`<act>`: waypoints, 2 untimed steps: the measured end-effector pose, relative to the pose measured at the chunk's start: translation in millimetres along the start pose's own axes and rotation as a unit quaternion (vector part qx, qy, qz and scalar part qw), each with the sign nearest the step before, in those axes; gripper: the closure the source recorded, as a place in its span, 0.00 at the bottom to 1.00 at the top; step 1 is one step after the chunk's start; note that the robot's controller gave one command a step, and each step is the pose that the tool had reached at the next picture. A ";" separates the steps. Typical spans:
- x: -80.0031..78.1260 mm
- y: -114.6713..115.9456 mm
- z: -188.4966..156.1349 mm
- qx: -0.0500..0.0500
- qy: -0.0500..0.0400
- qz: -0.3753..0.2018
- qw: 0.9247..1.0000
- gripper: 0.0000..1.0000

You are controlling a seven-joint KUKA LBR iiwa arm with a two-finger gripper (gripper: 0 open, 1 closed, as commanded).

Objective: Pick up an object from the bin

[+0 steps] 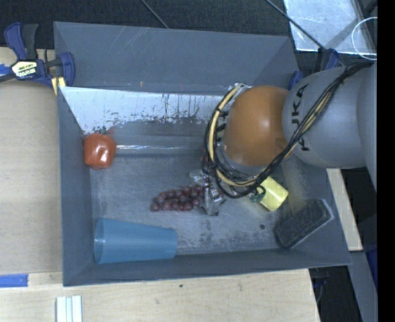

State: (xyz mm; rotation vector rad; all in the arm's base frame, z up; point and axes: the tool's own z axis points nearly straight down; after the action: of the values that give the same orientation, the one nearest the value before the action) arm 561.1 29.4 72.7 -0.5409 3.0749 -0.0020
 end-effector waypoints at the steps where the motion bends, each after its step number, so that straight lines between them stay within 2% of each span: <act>1: 0.0 0.0 0.0 0.000 0.000 0.000 1.000 1.00; 2: 3.0 2.4 -17.5 -0.002 0.005 -0.002 1.000 1.00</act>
Offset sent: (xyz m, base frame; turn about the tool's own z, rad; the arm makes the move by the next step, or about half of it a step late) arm -0.0020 0.0068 0.1134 -0.0267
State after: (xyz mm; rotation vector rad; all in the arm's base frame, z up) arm 557.2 30.6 90.1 -0.5483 3.0832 0.0004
